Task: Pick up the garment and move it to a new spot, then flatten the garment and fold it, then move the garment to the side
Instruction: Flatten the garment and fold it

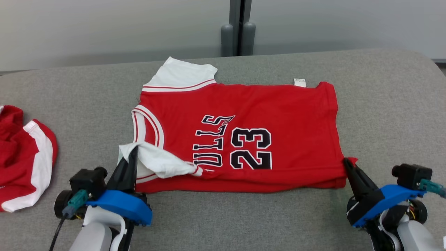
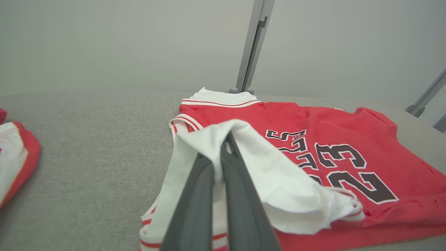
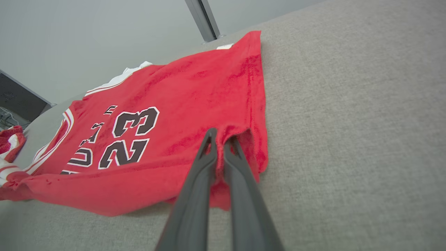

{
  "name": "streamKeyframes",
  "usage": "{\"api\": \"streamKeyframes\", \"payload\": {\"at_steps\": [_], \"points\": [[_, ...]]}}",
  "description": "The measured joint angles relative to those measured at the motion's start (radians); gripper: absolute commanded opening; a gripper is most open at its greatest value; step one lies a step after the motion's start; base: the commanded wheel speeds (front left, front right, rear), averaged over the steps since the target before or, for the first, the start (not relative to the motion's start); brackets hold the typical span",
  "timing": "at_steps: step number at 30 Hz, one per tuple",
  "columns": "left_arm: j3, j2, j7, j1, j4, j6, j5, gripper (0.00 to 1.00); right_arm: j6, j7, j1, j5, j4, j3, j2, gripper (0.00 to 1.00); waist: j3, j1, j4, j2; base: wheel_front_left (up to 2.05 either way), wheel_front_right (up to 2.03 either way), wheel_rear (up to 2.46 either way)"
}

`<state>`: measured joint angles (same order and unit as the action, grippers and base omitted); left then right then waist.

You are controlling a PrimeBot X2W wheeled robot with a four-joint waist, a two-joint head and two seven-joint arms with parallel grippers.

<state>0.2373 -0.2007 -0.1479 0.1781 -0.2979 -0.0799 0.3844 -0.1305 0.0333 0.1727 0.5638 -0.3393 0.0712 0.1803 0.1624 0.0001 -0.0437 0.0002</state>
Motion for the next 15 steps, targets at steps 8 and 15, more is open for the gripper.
{"api": "streamKeyframes", "payload": {"at_steps": [8,15], "points": [[0.042,-0.009,-0.009,0.224,-0.240,-0.030,-0.015,0.00,0.000,-0.031,0.205,-0.003,-0.181,0.042,0.007,0.00,0.067,0.0001,-0.012,0.0001,0.00,0.00,0.00],[0.067,0.001,-0.085,0.282,-0.376,-0.036,-0.027,1.00,0.000,-0.125,0.231,-0.004,-0.258,0.095,0.040,1.00,0.055,-0.0001,0.005,0.0001,0.00,0.00,0.00]]}}
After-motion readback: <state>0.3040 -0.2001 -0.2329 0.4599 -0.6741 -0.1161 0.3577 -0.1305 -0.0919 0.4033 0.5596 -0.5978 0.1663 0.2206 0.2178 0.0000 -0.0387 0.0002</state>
